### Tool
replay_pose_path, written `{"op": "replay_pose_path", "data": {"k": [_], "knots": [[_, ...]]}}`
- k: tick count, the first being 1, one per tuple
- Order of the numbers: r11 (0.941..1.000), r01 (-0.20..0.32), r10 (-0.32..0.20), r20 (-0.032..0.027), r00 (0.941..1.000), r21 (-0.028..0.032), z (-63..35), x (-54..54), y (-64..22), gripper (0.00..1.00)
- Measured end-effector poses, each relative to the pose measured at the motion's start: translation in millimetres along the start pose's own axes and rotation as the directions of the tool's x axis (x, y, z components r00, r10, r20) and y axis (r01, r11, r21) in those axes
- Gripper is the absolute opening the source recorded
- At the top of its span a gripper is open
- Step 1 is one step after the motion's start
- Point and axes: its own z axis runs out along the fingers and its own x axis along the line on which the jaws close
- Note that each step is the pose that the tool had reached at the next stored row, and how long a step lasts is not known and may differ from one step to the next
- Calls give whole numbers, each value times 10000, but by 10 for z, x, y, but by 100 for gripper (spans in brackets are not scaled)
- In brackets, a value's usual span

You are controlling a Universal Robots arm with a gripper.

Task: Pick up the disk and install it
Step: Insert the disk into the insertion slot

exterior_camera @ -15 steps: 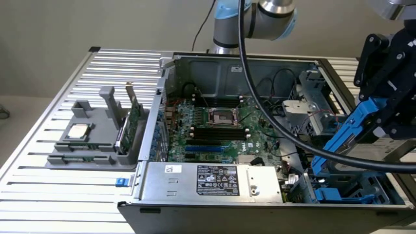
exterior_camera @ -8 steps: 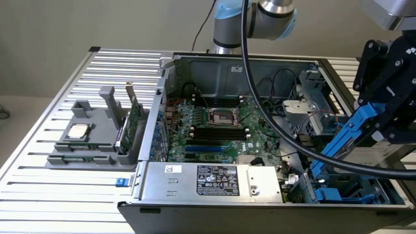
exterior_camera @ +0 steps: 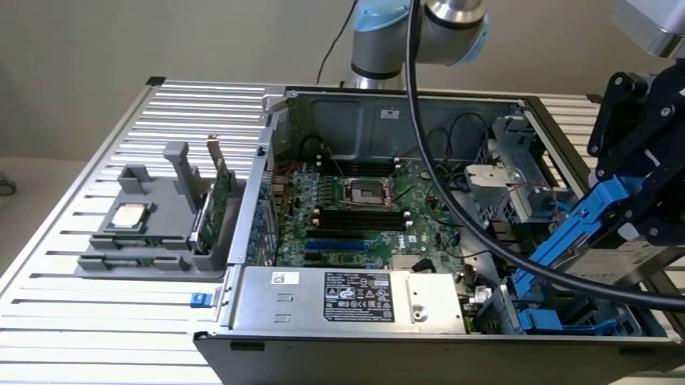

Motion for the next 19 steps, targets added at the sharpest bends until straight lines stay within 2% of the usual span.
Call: {"op": "replay_pose_path", "data": {"k": [4,19], "knots": [[10000,-3,3,3,10000,-70,12,16,-23,33],[9997,-14,14,4,10000,-262,86,25,-86,33]]}}
